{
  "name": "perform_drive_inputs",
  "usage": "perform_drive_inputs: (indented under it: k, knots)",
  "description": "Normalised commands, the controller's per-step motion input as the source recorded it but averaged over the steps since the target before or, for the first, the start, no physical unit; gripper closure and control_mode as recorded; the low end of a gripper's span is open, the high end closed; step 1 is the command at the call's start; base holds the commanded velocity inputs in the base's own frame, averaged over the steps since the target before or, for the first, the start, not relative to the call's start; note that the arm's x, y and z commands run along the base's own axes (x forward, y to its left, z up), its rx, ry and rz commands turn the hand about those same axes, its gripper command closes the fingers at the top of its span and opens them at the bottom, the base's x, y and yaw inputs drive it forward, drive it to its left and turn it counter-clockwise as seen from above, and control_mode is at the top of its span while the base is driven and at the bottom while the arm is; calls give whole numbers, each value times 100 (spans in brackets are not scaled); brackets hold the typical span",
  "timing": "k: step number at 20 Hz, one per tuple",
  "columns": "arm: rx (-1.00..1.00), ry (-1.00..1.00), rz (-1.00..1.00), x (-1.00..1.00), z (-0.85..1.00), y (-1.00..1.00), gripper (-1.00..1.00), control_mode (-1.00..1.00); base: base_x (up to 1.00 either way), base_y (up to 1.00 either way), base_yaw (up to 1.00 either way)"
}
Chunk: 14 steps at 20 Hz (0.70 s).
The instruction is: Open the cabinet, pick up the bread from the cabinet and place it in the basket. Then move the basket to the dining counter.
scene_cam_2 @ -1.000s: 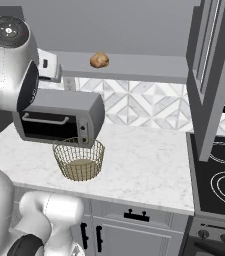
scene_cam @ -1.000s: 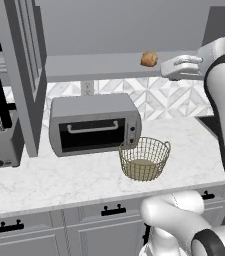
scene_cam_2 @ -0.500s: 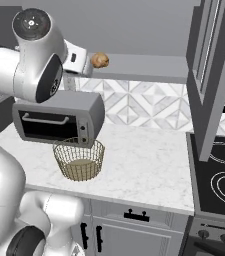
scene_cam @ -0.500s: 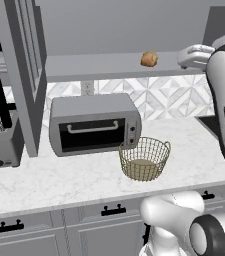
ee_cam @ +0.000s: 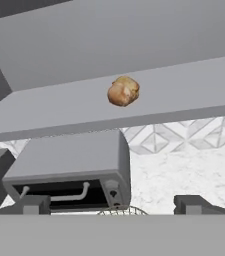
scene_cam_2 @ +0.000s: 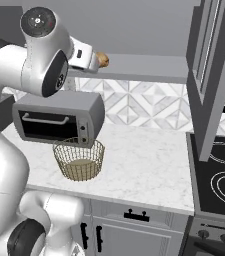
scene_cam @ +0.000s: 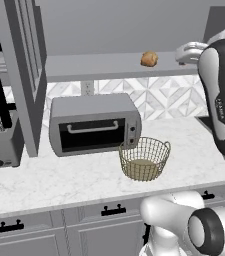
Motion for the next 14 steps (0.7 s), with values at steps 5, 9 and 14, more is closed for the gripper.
perform_drive_inputs:
  k: [5, 9, 14]
  knots:
    - [0, 0, 3, 47, 0, 2, -100, -100, 0, 0, 0]
    - [0, -8, 24, 25, 0, -13, -100, -100, 0, 0, 0]
    - [0, -12, 21, 26, -1, -7, -100, -100, 0, 0, 0]
